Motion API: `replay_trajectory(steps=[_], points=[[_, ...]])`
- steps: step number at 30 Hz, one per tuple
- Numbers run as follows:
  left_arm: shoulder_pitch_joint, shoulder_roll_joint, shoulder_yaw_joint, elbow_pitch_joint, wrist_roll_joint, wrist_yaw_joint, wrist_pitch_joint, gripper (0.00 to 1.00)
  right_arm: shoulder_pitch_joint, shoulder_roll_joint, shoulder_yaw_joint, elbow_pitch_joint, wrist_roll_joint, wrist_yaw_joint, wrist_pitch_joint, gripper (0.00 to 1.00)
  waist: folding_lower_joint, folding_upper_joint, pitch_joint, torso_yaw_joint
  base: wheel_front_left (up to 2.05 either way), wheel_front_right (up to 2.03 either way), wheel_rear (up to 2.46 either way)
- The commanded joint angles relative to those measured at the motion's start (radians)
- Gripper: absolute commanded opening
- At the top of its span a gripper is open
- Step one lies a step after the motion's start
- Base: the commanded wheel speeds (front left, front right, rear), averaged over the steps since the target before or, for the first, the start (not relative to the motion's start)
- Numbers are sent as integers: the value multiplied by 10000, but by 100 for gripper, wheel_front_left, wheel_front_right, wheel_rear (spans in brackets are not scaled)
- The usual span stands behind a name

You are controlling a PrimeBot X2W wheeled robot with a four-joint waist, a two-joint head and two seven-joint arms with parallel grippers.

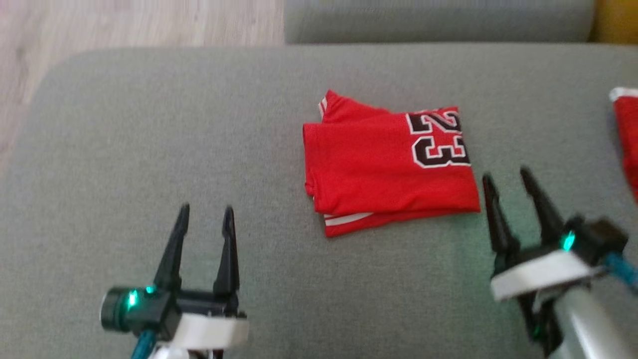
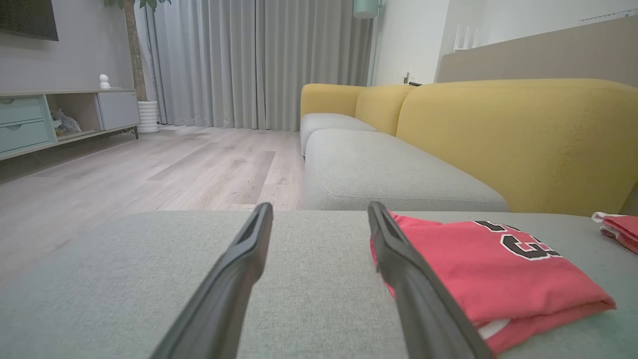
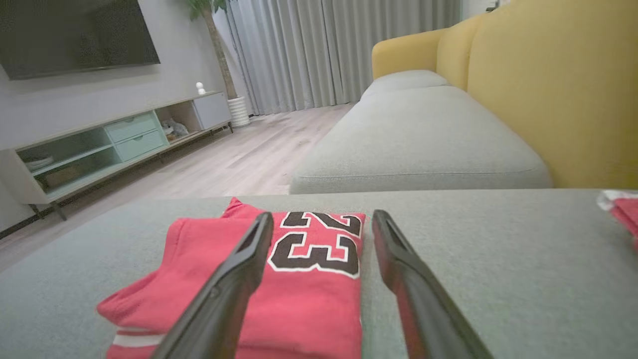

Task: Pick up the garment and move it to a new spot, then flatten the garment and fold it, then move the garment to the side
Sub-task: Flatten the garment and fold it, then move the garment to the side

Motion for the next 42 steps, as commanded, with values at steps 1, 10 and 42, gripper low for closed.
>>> replay_trajectory(steps=[1, 10, 42], points=[[95, -8, 375, -186, 62, -92, -51, 100, 358, 239, 76, -345, -196, -7, -104, 100, 1, -1, -542, -127, 0, 0, 0], [1129, -9, 624, 230, 155, -571, -51, 100, 2037, 1138, -3, -334, -1315, -7, -107, 100, 1, -1, -1532, -277, 0, 0, 0], [1449, -9, 965, 717, 230, -236, -51, 100, 2184, 1532, -291, -346, -1950, -7, -108, 100, 1, -1, -1755, -454, 0, 0, 0]])
